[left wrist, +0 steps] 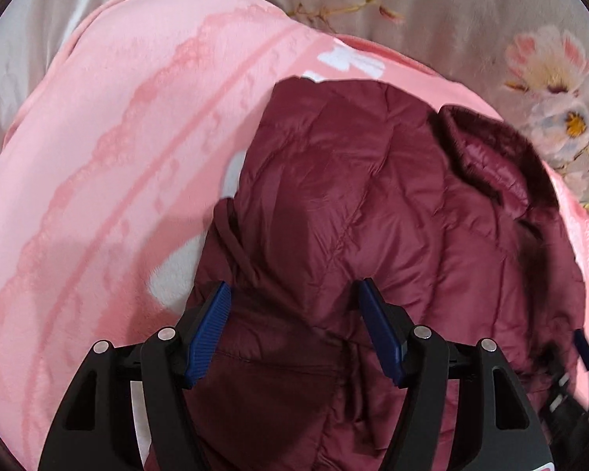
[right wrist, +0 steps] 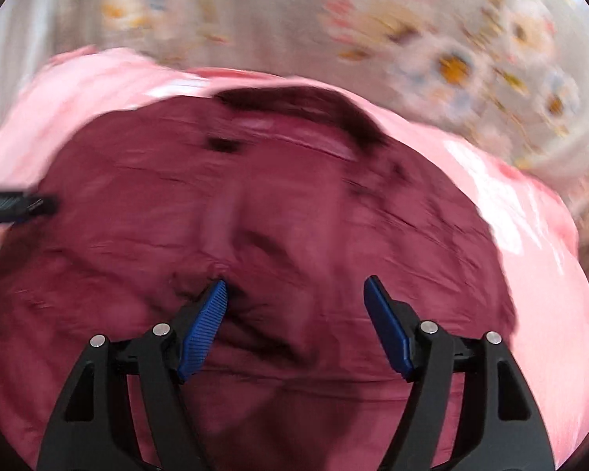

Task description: Fold large clothes

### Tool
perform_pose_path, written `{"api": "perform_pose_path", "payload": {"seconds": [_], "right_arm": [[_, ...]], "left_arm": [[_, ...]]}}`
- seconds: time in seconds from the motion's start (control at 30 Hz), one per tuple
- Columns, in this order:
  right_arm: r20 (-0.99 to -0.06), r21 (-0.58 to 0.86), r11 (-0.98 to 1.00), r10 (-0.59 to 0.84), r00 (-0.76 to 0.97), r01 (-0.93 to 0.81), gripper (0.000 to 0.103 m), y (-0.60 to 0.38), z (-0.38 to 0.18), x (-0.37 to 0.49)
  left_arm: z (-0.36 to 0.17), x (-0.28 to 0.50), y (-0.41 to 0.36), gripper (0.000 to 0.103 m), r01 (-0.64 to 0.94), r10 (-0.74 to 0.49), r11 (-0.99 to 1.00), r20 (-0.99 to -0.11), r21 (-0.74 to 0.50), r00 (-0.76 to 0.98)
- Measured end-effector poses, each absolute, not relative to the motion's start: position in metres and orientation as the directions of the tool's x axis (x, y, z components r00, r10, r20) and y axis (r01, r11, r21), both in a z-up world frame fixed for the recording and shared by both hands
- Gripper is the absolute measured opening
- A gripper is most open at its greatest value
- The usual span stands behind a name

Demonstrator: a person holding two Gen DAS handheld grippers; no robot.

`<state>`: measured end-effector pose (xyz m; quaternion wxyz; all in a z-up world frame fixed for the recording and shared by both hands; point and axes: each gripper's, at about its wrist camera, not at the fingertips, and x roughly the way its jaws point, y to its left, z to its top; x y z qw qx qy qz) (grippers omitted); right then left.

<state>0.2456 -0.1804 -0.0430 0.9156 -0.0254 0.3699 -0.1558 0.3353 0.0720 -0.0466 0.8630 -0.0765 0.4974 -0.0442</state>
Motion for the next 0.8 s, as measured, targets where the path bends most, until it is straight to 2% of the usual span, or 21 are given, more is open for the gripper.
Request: {"api": "perform_pose_path", "payload": {"seconds": [0.1, 0.2, 0.27, 0.4, 0.57, 0.67, 0.7, 0.73, 0.77, 0.8], "right_arm": [[-0.706, -0.046, 0.888, -0.353, 0.615, 0.457, 0.069, -0.247, -0.048, 0.218], [-0.691, 0.052, 0.822, -0.380, 0.615, 0.567, 0.069, -0.287, -0.040, 0.181], [-0.677, 0.126, 0.821, -0.339, 0.653, 0.557, 0.070, -0.296, -0.032, 0.165], [-0.681, 0.264, 0.862, -0.151, 0.716, 0.433, 0.070, -0.290, -0.027, 0.180], [-0.710, 0.231, 0.890, -0.123, 0.694, 0.394, 0.070, -0.272, -0.044, 0.212], [-0.725, 0.265, 0.882, -0.083, 0.683, 0.388, 0.069, -0.278, -0.053, 0.225], [-0.729, 0.280, 0.878, -0.069, 0.681, 0.389, 0.066, -0.281, -0.055, 0.229], [-0.731, 0.284, 0.877, -0.063, 0.679, 0.387, 0.053, -0.283, -0.057, 0.234], [-0.735, 0.283, 0.880, -0.056, 0.675, 0.382, 0.031, -0.284, -0.057, 0.238], [-0.734, 0.288, 0.881, -0.048, 0.677, 0.375, 0.020, -0.284, -0.057, 0.238]], "left_arm": [[-0.047, 0.333, 0.073, 0.065, 0.014, -0.154, 0.985, -0.848, -0.170, 0.508], [-0.042, 0.332, 0.084, 0.065, -0.004, -0.200, 0.972, -0.840, -0.233, 0.505], [-0.037, 0.333, 0.091, 0.065, -0.013, -0.248, 0.956, -0.829, -0.294, 0.501], [-0.027, 0.341, 0.106, 0.065, -0.041, -0.360, 0.900, -0.796, -0.433, 0.487], [-0.031, 0.354, 0.127, 0.064, -0.112, -0.429, 0.836, -0.767, -0.537, 0.477], [-0.041, 0.362, 0.140, 0.064, -0.172, -0.456, 0.794, -0.758, -0.583, 0.468], [-0.044, 0.364, 0.142, 0.063, -0.183, -0.465, 0.783, -0.756, -0.594, 0.461], [-0.046, 0.366, 0.143, 0.063, -0.190, -0.477, 0.773, -0.752, -0.606, 0.455], [-0.047, 0.367, 0.143, 0.063, -0.193, -0.486, 0.766, -0.749, -0.613, 0.450], [-0.047, 0.368, 0.141, 0.063, -0.189, -0.496, 0.760, -0.743, -0.622, 0.450]]}}
